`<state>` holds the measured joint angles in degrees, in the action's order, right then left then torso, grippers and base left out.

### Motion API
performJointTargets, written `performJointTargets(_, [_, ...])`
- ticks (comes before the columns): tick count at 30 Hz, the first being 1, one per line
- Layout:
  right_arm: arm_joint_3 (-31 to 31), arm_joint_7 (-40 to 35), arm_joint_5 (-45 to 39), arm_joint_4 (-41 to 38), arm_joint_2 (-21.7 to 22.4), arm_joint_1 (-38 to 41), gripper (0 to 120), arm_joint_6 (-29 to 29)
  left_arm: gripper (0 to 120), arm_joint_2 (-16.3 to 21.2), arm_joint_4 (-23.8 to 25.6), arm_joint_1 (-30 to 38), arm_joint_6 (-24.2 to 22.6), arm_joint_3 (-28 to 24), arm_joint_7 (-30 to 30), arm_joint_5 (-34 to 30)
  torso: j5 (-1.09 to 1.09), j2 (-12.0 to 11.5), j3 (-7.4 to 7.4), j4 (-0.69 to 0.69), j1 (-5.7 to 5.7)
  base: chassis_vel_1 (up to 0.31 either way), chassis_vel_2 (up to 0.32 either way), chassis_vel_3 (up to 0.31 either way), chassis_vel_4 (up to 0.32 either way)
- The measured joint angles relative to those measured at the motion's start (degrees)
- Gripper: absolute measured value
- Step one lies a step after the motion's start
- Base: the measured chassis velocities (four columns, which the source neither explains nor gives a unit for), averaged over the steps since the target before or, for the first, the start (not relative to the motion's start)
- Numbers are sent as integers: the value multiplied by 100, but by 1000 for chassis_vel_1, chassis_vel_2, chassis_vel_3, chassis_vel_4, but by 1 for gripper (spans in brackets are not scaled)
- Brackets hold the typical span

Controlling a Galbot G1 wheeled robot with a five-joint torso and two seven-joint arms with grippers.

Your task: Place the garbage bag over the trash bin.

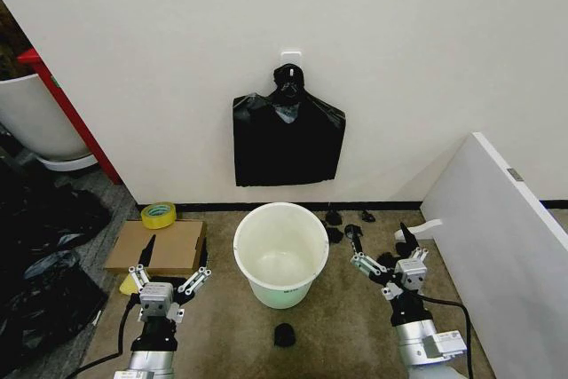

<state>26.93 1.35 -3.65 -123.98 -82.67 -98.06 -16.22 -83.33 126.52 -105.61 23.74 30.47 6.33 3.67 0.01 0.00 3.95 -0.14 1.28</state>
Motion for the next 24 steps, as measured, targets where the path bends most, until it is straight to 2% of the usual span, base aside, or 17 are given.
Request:
performJointTargets(6, [-140, 21, -210, 8, 108, 61, 100, 90, 97, -46, -16, -19, 40, 56, -4, 10, 0, 0, 0, -1, 0, 0, 0, 0, 0])
performJointTargets(13, [-534, 333, -1661, -17, 406, 775, 100, 593, 97, 360, -160, 159, -4, -30, -9, -147, -1, 0, 0, 0, 0, 0, 0, 0, 0])
performJointTargets(14, [-576, 346, -1856, 89, 456, 998, 100, 638, 97, 416, -193, 182, -15, -50, -18, -183, -1, 0, 0, -4, 0, 0, 0, 0, 0])
performJointTargets(19, [-950, 448, -2238, 491, 731, 1676, 100, 746, 97, 354, -225, 44, 65, 20, -27, -182, 0, 0, 0, 1, 0, 0, 0, 0, 0])
performJointTargets(24, [-1374, 536, -2582, 772, 853, 2386, 100, 964, 97, 207, -219, -12, 84, 80, -24, -116, 0, 0, 1, 0, 0, 0, 0, 0, 0])
